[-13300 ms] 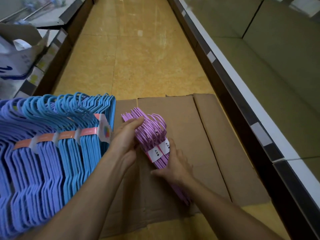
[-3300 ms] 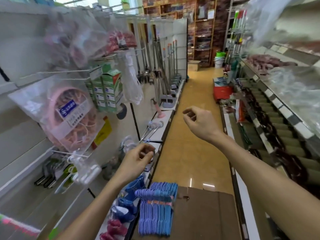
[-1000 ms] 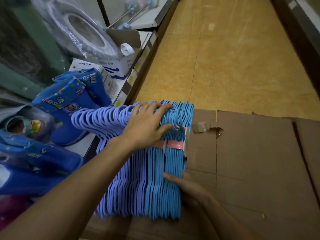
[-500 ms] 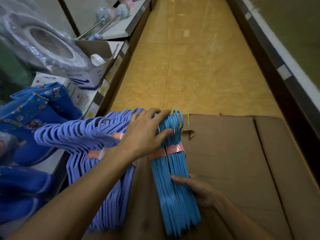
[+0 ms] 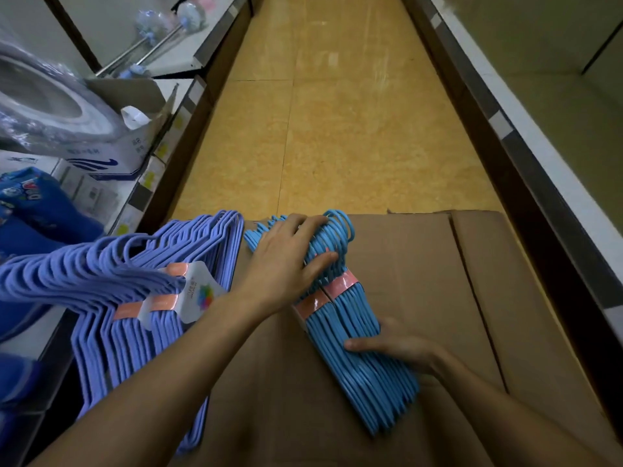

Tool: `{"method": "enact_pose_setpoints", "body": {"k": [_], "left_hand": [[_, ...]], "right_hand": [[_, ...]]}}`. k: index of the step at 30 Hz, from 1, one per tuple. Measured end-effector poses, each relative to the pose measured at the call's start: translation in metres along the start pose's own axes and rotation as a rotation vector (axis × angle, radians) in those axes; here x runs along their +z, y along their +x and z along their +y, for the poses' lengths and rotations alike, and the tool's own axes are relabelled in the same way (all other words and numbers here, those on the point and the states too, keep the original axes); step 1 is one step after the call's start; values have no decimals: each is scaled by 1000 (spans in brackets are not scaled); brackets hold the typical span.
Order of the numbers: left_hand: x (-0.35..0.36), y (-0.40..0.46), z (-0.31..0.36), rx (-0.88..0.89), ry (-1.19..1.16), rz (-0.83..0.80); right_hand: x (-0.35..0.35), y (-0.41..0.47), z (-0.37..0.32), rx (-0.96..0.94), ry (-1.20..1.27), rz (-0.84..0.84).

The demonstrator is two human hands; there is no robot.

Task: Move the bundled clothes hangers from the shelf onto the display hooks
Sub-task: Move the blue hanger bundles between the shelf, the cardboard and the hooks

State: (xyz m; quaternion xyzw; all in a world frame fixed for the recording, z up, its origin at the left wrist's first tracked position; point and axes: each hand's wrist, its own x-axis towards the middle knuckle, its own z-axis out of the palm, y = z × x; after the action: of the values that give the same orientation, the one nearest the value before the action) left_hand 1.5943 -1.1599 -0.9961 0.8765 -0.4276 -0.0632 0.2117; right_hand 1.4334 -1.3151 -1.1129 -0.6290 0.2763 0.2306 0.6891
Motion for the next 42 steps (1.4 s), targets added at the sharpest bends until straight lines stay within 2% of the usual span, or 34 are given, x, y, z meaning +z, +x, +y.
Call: {"method": "enact_pose_setpoints", "body": {"k": [4, 8, 11, 14, 17, 23, 27, 31, 36, 42], "left_hand": [[2, 1, 4, 3, 3, 11], [6, 5, 7, 8, 7, 43], [10, 8, 10, 16, 10, 67], [14, 10, 12, 7, 9, 70], [16, 8, 11, 14, -14, 95], [17, 8, 11, 16, -23, 112], [15, 11, 10, 2, -95, 77], [9, -1, 4, -38, -388, 117], [21, -45, -20, -219, -584, 266], [27, -34, -48, -510, -767, 351]], "right_hand": [[4, -5, -9, -103, -131, 14], [23, -5, -7, -201, -262, 272], [48, 2, 4, -111, -455, 492], [73, 3, 2, 45, -630, 608], [89, 9, -5, 120, -717, 727], [105, 28, 13, 34, -794, 1020], [103, 27, 12, 58, -817, 987], [99, 21, 7, 89, -822, 937], [76, 11, -3, 83, -802, 884], [50, -1, -25, 21, -726, 820]]}}
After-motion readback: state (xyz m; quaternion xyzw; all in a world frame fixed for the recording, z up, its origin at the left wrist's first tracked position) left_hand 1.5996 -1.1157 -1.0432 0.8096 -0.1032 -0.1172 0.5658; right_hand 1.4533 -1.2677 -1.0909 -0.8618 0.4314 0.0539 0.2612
